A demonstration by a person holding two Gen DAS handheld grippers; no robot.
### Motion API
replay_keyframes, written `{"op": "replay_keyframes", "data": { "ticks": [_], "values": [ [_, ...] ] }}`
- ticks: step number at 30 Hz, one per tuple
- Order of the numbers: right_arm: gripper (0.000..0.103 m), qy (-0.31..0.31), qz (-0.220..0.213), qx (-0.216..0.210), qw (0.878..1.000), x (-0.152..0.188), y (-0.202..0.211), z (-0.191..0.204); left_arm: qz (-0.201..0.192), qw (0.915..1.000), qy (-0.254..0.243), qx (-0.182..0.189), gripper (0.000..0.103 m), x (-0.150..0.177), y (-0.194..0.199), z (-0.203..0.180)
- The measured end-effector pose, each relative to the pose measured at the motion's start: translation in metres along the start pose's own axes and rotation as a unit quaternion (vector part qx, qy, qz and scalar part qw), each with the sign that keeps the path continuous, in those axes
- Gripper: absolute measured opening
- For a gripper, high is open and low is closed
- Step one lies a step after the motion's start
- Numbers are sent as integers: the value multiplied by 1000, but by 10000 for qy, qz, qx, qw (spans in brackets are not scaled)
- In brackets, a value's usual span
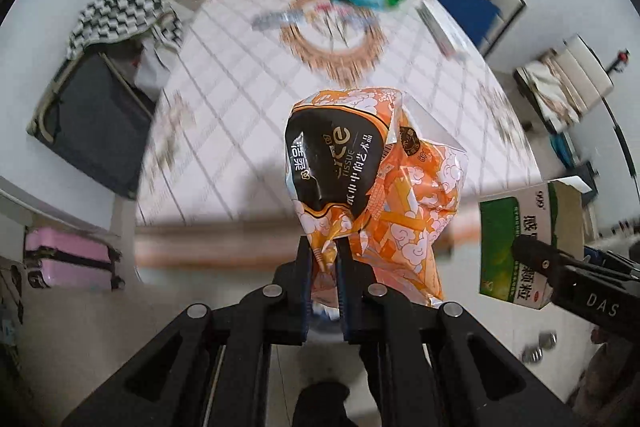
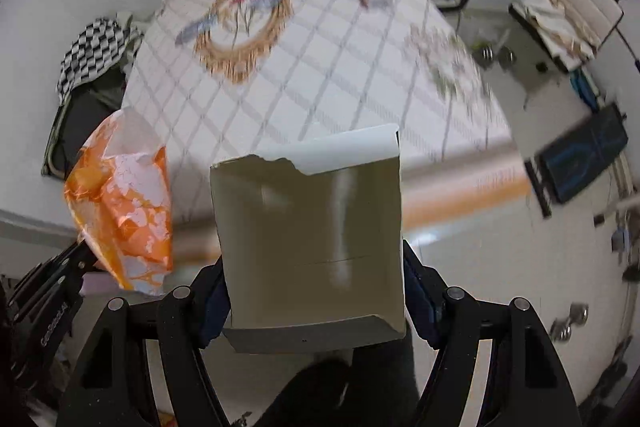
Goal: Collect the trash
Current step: 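Lower both tools over the bin and open them to drop the bag and box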
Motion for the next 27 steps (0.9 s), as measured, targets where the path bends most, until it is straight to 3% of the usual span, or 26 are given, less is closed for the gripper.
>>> {"op": "replay_keyframes", "data": {
  "ticks": [6, 11, 18, 25, 27],
  "values": [
    [75, -27, 627, -10, 9980, 95, -27, -20, 825, 9965, -18, 141, 8, 85, -37, -4],
    [75, -462, 1359, -167, 9895, 162, -99, -49, 1533, 9879, 209, 104, 8, 143, -103, 1],
    [75, -794, 1811, -209, 9800, 223, -213, -82, 2276, 9713, 685, -12, 9, 206, -224, 16],
    [75, -971, 2019, -428, 9736, 263, -326, -94, 2531, 9617, 1035, 205, 15, 249, -327, 23],
    [76, -982, 2007, -488, 9735, 268, -352, -95, 2566, 9603, 1072, 229, 27, 258, -348, 26]
  ]
}}
Point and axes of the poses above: each gripper's, at about its wrist camera, not at the fingertips, and y roughly against the way its jaws point, z to its left, x to its underside, the point moved 4 cm from there along -y, roughly the way its jaws point, and after that the axes turned 9 degrees about -z, right-handed, at the moved point
